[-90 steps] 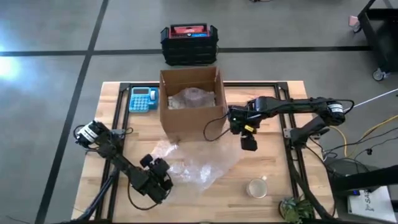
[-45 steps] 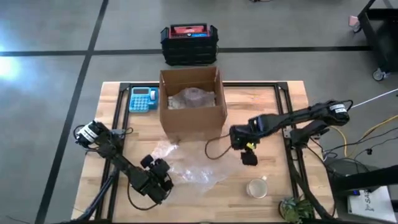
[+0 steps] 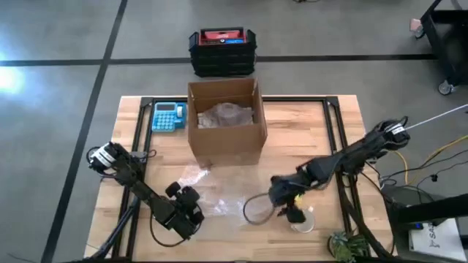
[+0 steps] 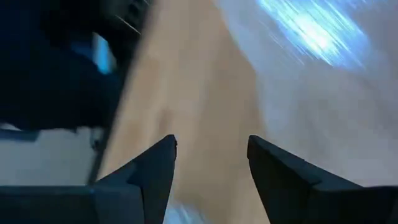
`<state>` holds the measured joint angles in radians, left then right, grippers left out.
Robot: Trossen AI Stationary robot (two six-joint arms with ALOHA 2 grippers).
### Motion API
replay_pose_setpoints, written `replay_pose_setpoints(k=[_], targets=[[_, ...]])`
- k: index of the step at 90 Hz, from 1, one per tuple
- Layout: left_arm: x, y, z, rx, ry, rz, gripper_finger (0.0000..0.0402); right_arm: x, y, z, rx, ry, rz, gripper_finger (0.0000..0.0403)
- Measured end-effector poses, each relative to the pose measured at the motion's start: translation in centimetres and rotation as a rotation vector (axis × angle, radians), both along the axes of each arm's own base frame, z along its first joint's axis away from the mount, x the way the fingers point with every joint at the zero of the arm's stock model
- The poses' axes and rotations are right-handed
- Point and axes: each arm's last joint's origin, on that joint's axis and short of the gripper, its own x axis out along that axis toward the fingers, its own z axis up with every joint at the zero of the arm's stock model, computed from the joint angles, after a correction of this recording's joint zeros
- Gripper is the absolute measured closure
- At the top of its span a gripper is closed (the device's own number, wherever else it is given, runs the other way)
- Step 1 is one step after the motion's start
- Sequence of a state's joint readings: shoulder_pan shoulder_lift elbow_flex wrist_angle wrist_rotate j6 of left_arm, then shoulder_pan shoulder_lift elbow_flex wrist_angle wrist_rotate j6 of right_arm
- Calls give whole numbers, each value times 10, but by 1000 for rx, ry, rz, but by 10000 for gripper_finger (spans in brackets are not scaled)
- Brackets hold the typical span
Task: Wrap mug
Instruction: Prepare the transparent bubble wrap to wrap the gray mug
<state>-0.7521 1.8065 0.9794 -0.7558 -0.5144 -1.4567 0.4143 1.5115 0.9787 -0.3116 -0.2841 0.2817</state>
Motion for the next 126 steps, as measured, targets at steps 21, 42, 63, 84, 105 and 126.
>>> replay_pose_setpoints(k=[21, 42, 63, 84, 105, 126], targets=[[0, 0, 0, -5, -5, 0, 381, 32, 17, -36, 34, 55, -96, 218], [1, -1, 0, -3, -4, -8, 381, 49, 33, -46, -87, 227, -36, 217], [1, -1, 0, -6, -7, -8, 381, 56, 34, -83, -175, 369, -79, 217], [1, -1, 0, -9, -12, -9, 381, 58, 30, -89, -255, 396, -111, 218], [2, -2, 0, -11, -22, -10, 381, 81, 20, -64, -547, 139, -253, 222], [3, -2, 0, -14, -31, -10, 381, 103, 22, -51, -579, -132, -323, 234]])
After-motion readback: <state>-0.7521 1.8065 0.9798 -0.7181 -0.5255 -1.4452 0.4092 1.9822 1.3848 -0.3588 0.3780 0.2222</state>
